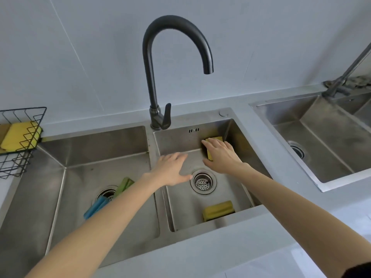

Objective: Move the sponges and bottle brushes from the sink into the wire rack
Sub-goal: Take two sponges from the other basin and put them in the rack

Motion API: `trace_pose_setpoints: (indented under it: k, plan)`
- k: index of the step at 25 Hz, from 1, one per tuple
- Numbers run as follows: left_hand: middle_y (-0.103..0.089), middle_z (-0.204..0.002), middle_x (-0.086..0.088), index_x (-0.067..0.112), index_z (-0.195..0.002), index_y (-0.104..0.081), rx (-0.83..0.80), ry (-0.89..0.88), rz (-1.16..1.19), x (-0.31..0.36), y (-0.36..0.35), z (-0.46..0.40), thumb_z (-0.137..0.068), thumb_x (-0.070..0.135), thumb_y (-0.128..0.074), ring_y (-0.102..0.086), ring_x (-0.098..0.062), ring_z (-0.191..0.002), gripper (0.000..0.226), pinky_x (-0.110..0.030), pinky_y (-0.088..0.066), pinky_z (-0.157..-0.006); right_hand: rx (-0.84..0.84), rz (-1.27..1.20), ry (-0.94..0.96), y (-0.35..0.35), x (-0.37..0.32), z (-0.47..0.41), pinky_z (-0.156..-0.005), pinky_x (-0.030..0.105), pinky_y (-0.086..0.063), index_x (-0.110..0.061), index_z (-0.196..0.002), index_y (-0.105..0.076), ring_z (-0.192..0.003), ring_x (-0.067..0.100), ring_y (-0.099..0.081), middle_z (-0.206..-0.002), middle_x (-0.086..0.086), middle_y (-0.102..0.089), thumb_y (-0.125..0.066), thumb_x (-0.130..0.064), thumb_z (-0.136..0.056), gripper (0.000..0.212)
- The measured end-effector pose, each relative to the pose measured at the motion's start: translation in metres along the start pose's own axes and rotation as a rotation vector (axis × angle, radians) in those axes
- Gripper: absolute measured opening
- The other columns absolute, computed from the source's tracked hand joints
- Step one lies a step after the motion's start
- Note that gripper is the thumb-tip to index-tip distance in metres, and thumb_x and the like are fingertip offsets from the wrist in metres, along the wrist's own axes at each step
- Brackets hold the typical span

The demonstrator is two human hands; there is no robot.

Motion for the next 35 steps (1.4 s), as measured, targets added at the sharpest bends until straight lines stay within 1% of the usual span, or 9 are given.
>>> trace_pose_setpoints:
  k: [4, 11, 14, 17, 24, 26, 30, 33, 35]
  plan:
    - [-0.025, -0.153, -0.008, 0.016, -0.144, -0.017, -0.096, -0.001, 0.105, 0.020, -0.034, -0.023, -0.085, 0.049, -0.050, -0.028, -0.027, -0.139, 0.076, -0.042, -0.026, -0.114, -0.051, -0.033, -0.022, -0.017, 0.024, -0.008, -0.120, 0.045, -0.010, -0.019, -0.149, -0.017, -0.147, 0.026, -0.014, -0.158, 0.008, -0.019, -0.047, -0.033, -0.094, 0.065]
    - [-0.025, -0.154, -0.007, 0.018, -0.144, -0.017, -0.326, 0.009, 0.237, 0.037, -0.102, -0.049, -0.085, 0.048, -0.051, -0.031, -0.025, -0.138, 0.075, -0.040, -0.031, -0.112, -0.148, -0.076, -0.054, -0.053, 0.055, -0.030, -0.120, 0.044, -0.012, -0.017, -0.149, -0.017, -0.146, 0.027, -0.016, -0.158, 0.010, -0.019, -0.049, -0.033, -0.093, 0.066]
    - [-0.028, -0.153, -0.006, 0.018, -0.144, -0.020, -0.394, 0.022, 0.270, 0.038, -0.128, -0.053, -0.085, 0.047, -0.052, -0.035, -0.024, -0.136, 0.074, -0.038, -0.034, -0.110, -0.195, -0.096, -0.081, -0.071, 0.068, -0.041, -0.120, 0.044, -0.014, -0.016, -0.148, -0.018, -0.146, 0.028, -0.018, -0.157, 0.011, -0.021, -0.049, -0.033, -0.093, 0.065]
    - [-0.033, -0.150, -0.006, 0.017, -0.143, -0.023, -0.434, 0.022, 0.285, 0.039, -0.146, -0.057, -0.085, 0.045, -0.052, -0.038, -0.025, -0.134, 0.070, -0.037, -0.034, -0.108, -0.232, -0.103, -0.109, -0.087, 0.081, -0.053, -0.119, 0.046, -0.016, -0.016, -0.148, -0.020, -0.145, 0.030, -0.021, -0.156, 0.011, -0.023, -0.049, -0.033, -0.092, 0.065]
    - [-0.035, -0.149, -0.004, 0.020, -0.141, -0.029, -0.505, 0.012, 0.343, 0.047, -0.176, -0.063, -0.088, 0.041, -0.049, -0.040, -0.024, -0.132, 0.060, -0.036, -0.034, -0.107, -0.273, -0.137, -0.187, -0.107, 0.102, -0.089, -0.117, 0.048, -0.017, -0.014, -0.147, -0.020, -0.140, 0.035, -0.027, -0.154, 0.015, -0.024, -0.051, -0.028, -0.092, 0.064]
    - [-0.035, -0.149, -0.006, 0.019, -0.141, -0.029, -0.529, 0.015, 0.331, 0.047, -0.183, -0.067, -0.088, 0.040, -0.050, -0.038, -0.025, -0.133, 0.060, -0.036, -0.034, -0.107, -0.261, -0.173, -0.230, -0.111, 0.108, -0.100, -0.115, 0.048, -0.020, -0.012, -0.147, -0.017, -0.139, 0.036, -0.028, -0.153, 0.017, -0.024, -0.052, -0.027, -0.091, 0.068]
    - [-0.037, -0.148, -0.006, 0.019, -0.141, -0.030, -0.559, 0.034, 0.361, 0.042, -0.193, -0.073, -0.088, 0.040, -0.050, -0.039, -0.026, -0.133, 0.060, -0.037, -0.034, -0.106, -0.240, -0.312, -0.357, -0.121, 0.120, -0.119, -0.115, 0.050, -0.020, -0.011, -0.149, -0.002, -0.141, 0.040, -0.021, -0.156, 0.021, -0.010, -0.054, -0.027, -0.091, 0.080]
    - [-0.048, -0.140, -0.007, 0.019, -0.136, -0.039, -0.573, 0.028, 0.427, 0.040, -0.197, -0.075, -0.090, 0.039, -0.047, -0.047, -0.026, -0.124, 0.051, -0.037, -0.040, -0.101, -0.212, -0.401, -0.432, -0.131, 0.128, -0.126, -0.115, 0.051, -0.021, -0.010, -0.149, 0.005, -0.142, 0.040, -0.018, -0.156, 0.021, -0.007, -0.056, -0.027, -0.091, 0.086]
    - [-0.056, -0.133, -0.006, 0.020, -0.132, -0.045, -0.555, 0.038, 0.492, 0.037, -0.198, -0.077, -0.091, 0.037, -0.044, -0.054, -0.024, -0.116, 0.044, -0.037, -0.045, -0.096, -0.158, -0.448, -0.483, -0.133, 0.134, -0.129, -0.115, 0.050, -0.022, -0.010, -0.149, 0.005, -0.141, 0.040, -0.019, -0.156, 0.021, -0.009, -0.056, -0.024, -0.091, 0.086]
Point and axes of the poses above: each hand's wrist, its own z-axis away from the middle knuckle, its own y-axis out of the back of the hand, x = y × z, the point moved 8 cm from there along -z, towards the middle knuckle
